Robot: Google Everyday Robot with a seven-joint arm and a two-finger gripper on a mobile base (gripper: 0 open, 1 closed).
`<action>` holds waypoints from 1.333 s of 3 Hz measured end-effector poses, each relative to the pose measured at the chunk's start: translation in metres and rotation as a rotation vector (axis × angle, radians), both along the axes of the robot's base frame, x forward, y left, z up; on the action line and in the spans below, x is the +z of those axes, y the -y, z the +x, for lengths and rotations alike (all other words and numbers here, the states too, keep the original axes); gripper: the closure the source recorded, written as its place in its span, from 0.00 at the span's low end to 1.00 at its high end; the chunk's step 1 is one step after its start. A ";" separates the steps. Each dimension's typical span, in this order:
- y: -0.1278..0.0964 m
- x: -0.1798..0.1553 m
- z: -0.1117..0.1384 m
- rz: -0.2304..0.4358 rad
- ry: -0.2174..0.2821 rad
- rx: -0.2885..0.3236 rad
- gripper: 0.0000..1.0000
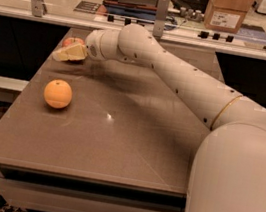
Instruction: Pick apple
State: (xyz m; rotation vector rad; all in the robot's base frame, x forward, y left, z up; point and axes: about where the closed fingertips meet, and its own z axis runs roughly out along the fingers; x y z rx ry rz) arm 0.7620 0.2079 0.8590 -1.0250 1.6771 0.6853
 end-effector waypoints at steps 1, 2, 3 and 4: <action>-0.014 -0.009 -0.001 0.019 -0.012 0.025 0.17; -0.016 -0.010 -0.002 0.019 -0.014 0.028 0.41; -0.018 -0.011 -0.003 0.019 -0.016 0.032 0.64; -0.021 -0.012 -0.003 0.019 -0.017 0.036 0.87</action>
Offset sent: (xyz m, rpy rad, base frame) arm -0.0006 0.0115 -0.0077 0.0161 0.0106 0.0213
